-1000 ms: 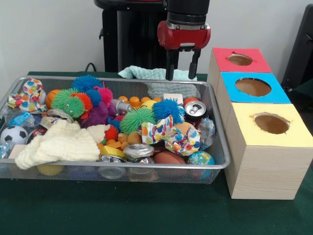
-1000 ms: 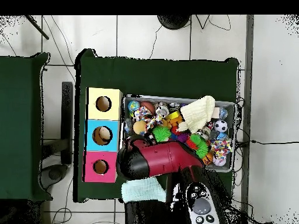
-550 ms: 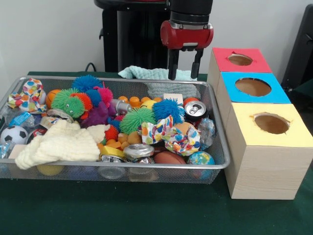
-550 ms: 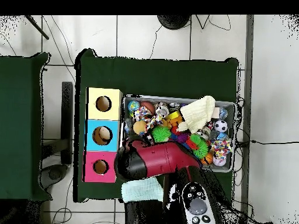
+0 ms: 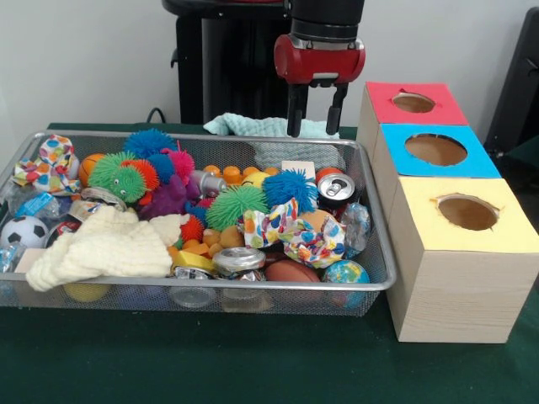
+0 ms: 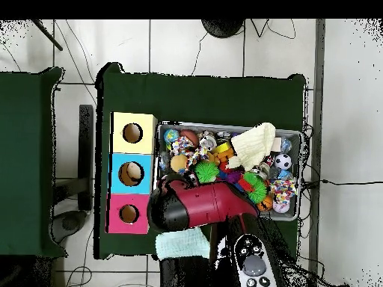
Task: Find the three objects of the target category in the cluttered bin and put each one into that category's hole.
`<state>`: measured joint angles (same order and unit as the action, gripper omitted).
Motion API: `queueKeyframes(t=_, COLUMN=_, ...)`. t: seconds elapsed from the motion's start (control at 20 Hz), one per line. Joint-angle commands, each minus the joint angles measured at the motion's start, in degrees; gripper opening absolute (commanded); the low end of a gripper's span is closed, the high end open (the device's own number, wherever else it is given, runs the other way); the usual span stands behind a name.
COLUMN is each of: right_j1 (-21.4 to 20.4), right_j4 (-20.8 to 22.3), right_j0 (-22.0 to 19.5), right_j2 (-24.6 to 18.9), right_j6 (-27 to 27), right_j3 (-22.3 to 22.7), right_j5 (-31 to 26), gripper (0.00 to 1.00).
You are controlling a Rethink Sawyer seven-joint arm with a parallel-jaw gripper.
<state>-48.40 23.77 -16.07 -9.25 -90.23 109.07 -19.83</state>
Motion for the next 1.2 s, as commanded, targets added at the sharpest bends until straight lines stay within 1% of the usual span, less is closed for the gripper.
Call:
queueKeyframes(t=0.05, right_j1=1.2, right_j4=-1.6, right_j0=-0.8, right_j2=-0.8, right_j6=-6.0, right_j3=-0.4, right_j5=-3.4, gripper=1.0)
queueKeyframes(t=0.2, right_j1=1.8, right_j4=-1.5, right_j0=-0.8, right_j2=-0.6, right_j6=-6.2, right_j3=-0.3, right_j5=-3.0, gripper=1.0)
queueKeyframes(t=0.3, right_j1=1.4, right_j4=-1.5, right_j0=-0.5, right_j2=0.3, right_j6=-6.7, right_j3=0.0, right_j5=-3.5, gripper=1.0)
queueKeyframes(t=0.5, right_j1=-2.6, right_j4=-1.2, right_j0=-1.9, right_j2=0.9, right_j6=-7.2, right_j3=5.0, right_j5=-0.6, gripper=1.0)
queueKeyframes(t=0.75, right_j1=-4.0, right_j4=-1.2, right_j0=-2.8, right_j2=1.5, right_j6=-8.2, right_j3=8.3, right_j5=0.7, gripper=1.0)
queueKeyframes(t=0.8, right_j1=-4.9, right_j4=-0.8, right_j0=-3.5, right_j2=1.7, right_j6=-8.3, right_j3=10.1, right_j5=1.8, gripper=1.0)
queueKeyframes(t=1.05, right_j1=-6.8, right_j4=-0.8, right_j0=-3.5, right_j2=2.4, right_j6=-9.3, right_j3=12.7, right_j5=3.5, gripper=1.0)
queueKeyframes(t=1.2, right_j1=-7.4, right_j4=-0.8, right_j0=-2.5, right_j2=3.2, right_j6=-10.4, right_j3=13.9, right_j5=4.8, gripper=1.0)
